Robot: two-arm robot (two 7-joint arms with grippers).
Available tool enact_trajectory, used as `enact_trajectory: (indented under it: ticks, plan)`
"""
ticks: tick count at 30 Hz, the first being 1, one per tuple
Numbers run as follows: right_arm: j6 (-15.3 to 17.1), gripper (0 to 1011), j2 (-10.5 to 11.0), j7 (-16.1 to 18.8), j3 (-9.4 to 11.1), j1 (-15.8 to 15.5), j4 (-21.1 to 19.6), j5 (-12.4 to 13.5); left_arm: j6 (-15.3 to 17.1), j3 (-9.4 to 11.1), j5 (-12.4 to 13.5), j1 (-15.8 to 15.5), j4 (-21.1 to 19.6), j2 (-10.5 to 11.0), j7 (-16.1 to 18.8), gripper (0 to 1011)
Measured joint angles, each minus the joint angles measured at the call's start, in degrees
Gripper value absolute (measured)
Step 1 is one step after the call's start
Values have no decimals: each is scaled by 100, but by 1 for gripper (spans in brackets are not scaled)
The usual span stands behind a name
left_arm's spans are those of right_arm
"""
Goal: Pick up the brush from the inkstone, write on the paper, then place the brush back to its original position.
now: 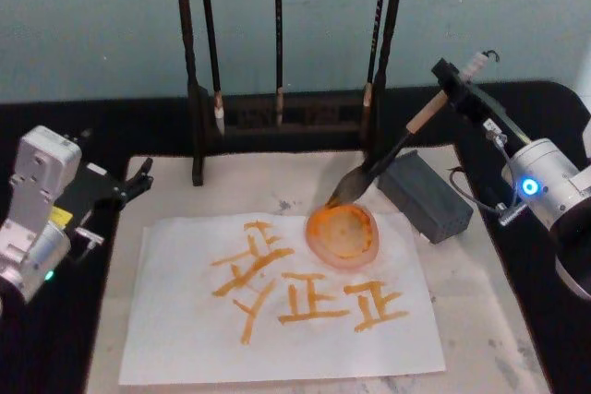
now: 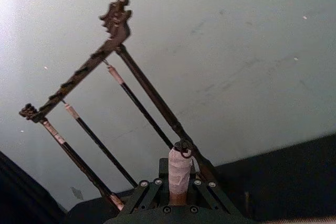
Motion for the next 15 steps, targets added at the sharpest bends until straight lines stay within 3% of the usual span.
enact_trajectory:
  ticks: [15]
  plan:
    - [386,168,33,-157,-94,178,395,549,0,0,0,0,0,0,0,1010]
